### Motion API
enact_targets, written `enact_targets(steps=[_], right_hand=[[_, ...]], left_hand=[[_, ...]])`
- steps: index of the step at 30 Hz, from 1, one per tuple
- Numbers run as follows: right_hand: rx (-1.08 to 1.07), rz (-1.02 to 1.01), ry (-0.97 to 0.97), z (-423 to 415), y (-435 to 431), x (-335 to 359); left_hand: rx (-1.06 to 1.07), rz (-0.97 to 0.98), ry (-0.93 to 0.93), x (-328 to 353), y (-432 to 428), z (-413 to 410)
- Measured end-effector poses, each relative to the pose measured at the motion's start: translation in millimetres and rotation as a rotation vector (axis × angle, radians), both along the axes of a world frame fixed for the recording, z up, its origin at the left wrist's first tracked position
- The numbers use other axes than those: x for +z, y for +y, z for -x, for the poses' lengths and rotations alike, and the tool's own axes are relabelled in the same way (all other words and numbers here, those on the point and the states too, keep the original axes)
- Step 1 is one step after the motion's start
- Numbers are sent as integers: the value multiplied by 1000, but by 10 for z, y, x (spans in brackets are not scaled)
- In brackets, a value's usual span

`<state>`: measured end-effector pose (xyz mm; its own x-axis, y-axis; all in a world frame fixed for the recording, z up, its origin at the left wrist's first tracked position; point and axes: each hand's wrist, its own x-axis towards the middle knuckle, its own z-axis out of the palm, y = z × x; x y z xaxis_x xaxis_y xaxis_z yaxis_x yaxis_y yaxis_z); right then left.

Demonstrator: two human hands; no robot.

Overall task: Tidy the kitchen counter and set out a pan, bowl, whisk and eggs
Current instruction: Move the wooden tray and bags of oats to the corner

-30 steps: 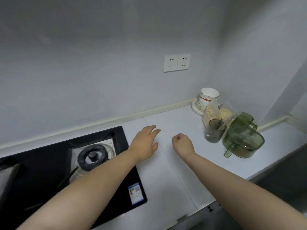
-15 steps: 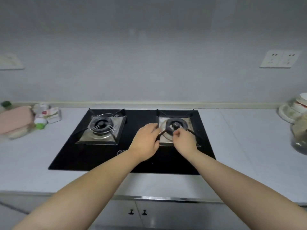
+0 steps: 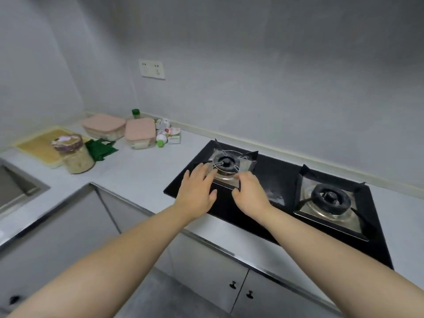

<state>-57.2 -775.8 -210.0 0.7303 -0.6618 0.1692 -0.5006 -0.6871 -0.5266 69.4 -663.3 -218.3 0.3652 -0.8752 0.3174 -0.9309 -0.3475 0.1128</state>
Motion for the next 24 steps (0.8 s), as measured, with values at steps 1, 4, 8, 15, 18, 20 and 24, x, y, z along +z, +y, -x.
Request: enact_targets(steps=[1,4,8,15,18,20,24], right_hand=[[31,20,10,-95,22,8],[105,90,31,-386,45,2],[180,107,68,-802,8,-58],[278,150,56,-1711,-343,6],[314,177,68,-2042,-481,23],[337,184,76,-2291,-520,19],[371,180,85,-2720,-414,-22]], left_hand=[[33,-3,7,-8,48,-79],[111,-22,41,-47,166,-287],[166,-69,54,-116,218,-596],[288,-65,-15,15,-42,-1424],[342,-99,-22,-18,-131,-1697],[391,-96,20,-62,-133,-1881],[437,-122,53,-180,-14,-2201]])
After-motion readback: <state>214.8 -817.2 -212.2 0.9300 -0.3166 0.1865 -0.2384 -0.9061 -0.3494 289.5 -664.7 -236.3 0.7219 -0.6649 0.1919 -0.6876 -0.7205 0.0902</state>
